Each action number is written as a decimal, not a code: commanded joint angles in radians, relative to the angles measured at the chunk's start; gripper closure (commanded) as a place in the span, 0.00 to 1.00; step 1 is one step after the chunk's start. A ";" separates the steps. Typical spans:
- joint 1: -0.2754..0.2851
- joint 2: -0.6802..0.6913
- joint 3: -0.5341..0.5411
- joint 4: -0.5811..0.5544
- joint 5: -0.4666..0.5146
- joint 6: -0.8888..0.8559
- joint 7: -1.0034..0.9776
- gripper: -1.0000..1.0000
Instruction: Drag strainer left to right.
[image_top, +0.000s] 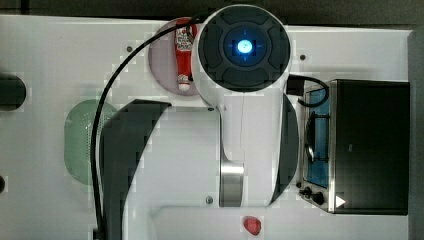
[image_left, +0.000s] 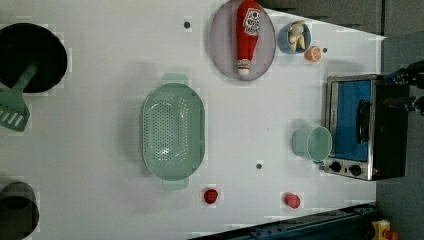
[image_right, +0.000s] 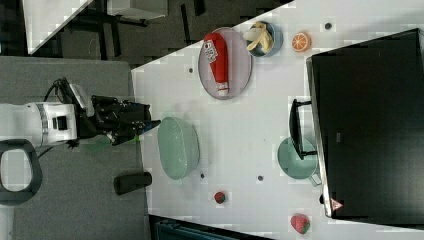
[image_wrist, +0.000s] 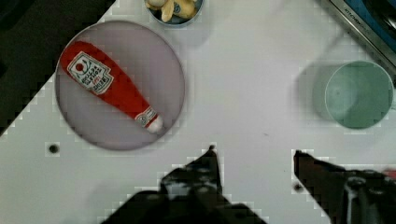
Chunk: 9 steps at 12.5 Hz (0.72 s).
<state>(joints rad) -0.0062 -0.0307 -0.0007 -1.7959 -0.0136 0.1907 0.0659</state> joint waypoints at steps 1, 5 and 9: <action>-0.016 -0.414 -0.044 -0.191 -0.015 -0.215 0.037 0.21; 0.012 -0.390 0.012 -0.193 0.018 -0.204 0.038 0.00; 0.050 -0.306 0.203 -0.201 0.028 -0.161 0.169 0.00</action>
<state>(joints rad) 0.0082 -0.4424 0.1188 -1.9326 -0.0008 0.0573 0.1685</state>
